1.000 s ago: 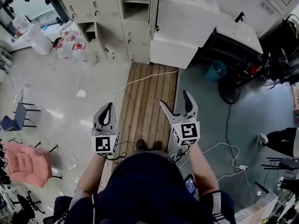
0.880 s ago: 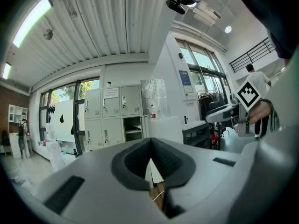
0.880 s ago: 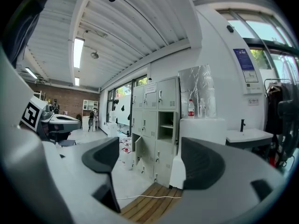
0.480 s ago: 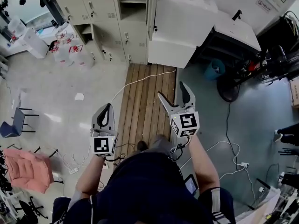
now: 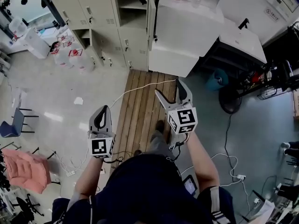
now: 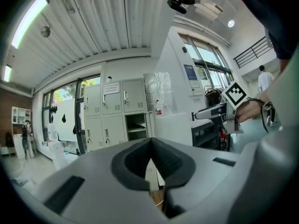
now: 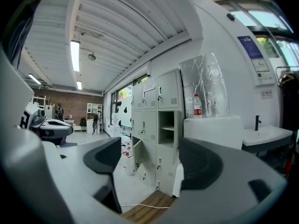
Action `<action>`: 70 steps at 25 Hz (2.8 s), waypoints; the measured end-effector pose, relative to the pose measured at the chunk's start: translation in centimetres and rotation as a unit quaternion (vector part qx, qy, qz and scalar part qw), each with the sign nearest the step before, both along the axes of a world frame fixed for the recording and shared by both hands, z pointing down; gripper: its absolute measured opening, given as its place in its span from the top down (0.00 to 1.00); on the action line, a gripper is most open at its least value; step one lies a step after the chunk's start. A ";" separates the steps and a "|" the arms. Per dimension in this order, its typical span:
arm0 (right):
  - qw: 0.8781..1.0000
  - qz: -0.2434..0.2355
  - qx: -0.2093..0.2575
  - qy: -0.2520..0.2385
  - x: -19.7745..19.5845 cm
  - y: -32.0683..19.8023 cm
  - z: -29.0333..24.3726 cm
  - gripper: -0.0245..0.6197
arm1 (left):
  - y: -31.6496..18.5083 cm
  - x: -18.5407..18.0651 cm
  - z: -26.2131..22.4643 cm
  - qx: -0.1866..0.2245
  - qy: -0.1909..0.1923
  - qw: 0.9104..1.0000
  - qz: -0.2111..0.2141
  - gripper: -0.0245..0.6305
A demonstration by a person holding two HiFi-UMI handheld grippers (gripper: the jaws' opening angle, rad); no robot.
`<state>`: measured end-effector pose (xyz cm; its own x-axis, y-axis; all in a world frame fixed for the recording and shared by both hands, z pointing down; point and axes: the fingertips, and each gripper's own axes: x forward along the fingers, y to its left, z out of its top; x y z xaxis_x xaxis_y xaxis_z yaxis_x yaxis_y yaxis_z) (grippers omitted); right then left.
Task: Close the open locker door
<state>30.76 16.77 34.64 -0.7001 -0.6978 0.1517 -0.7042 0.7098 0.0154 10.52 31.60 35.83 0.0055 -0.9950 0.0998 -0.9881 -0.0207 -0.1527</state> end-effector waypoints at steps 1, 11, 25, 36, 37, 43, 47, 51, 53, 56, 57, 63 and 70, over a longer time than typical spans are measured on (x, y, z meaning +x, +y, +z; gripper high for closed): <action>1.000 -0.006 0.000 -0.001 -0.1 -1.6 0.1 0.35 | -1.4 0.0 0.0 0.001 0.000 1.000 -0.008 0.96; 0.995 -0.096 0.000 0.016 -2.3 -15.9 1.0 0.39 | -13.6 -0.2 -1.0 -0.010 0.010 0.996 -0.088 0.96; 0.991 -0.127 -0.016 0.030 -9.5 -28.8 5.3 0.46 | -23.8 -4.1 -0.9 -0.010 -0.001 0.997 -0.075 0.96; 0.983 -0.173 -0.028 0.055 -12.4 -35.8 10.4 0.55 | -29.4 -6.3 0.1 -0.022 -0.014 0.996 -0.085 0.96; 0.982 -0.180 -0.032 0.056 -12.6 -36.2 10.8 0.55 | -29.8 -6.5 0.2 -0.025 -0.015 0.996 -0.090 0.96; 0.969 -0.231 -0.045 0.067 -14.3 -38.1 12.7 0.60 | -31.6 -7.3 0.3 -0.033 -0.019 0.992 -0.117 0.96; 0.962 -0.257 -0.049 0.075 -15.0 -38.8 13.4 0.63 | -32.2 -8.0 0.4 -0.035 -0.015 0.990 -0.132 0.96; 0.954 -0.283 -0.050 0.081 -15.7 -38.9 13.8 0.70 | -32.7 -8.3 0.8 -0.046 -0.019 0.989 -0.137 0.96; 0.952 -0.292 -0.050 0.082 -15.8 -38.7 13.9 0.72 | -33.0 -8.3 0.7 -0.045 -0.020 0.989 -0.138 0.96; 0.951 -0.294 -0.052 0.077 -15.8 -38.6 13.8 0.73 | -33.5 -8.2 0.7 -0.042 -0.020 0.989 -0.138 0.96; 0.951 -0.294 -0.054 0.076 -15.8 -38.6 13.8 0.74 | -33.6 -8.2 0.8 -0.044 -0.021 0.989 -0.136 0.96; 0.954 -0.287 -0.056 0.067 -16.1 -38.6 13.9 0.74 | -34.2 -8.2 0.9 -0.046 -0.019 0.989 -0.139 0.96; 0.957 -0.279 -0.045 0.058 -16.9 -38.3 13.8 0.74 | -35.1 -8.3 1.3 -0.041 -0.026 0.988 -0.149 0.96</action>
